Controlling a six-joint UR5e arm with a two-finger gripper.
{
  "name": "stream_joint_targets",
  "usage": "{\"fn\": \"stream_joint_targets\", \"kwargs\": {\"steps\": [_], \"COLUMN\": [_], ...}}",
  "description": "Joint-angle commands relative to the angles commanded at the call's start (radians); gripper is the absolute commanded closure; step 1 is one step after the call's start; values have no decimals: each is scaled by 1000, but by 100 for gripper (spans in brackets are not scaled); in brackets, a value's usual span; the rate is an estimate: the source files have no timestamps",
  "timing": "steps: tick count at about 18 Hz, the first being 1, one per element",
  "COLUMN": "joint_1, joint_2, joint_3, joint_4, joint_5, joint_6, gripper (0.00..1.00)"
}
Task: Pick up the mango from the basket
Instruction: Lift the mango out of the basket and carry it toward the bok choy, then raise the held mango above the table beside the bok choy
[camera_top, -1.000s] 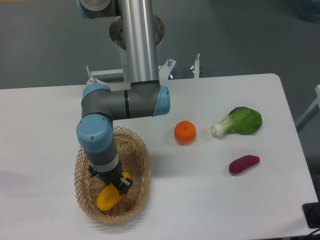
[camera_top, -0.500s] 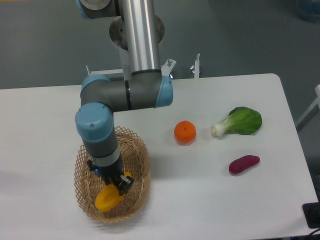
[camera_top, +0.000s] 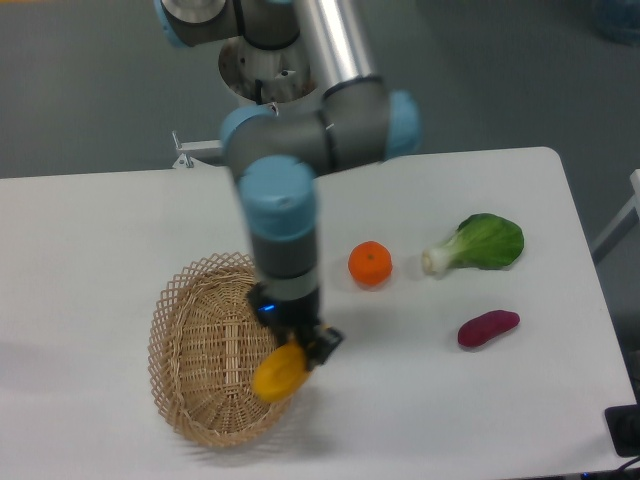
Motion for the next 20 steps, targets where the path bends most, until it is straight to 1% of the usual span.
{"fn": "stream_joint_targets", "kwargs": {"steps": [3, 5, 9, 12, 13, 17, 20], "joint_1": [72, 117, 201, 247, 262, 301, 312], "joint_2": [11, 11, 14, 21, 29, 29, 35], "joint_3": [61, 88, 112, 117, 117, 117, 114], "joint_4": [-92, -123, -174, -201, -203, -204, -204], "joint_5": [-9, -21, -26, -26, -26, -26, -25], "joint_6": [106, 175, 319, 407, 425, 488, 501], "gripper": [58, 58, 58, 58, 58, 58, 58]}}
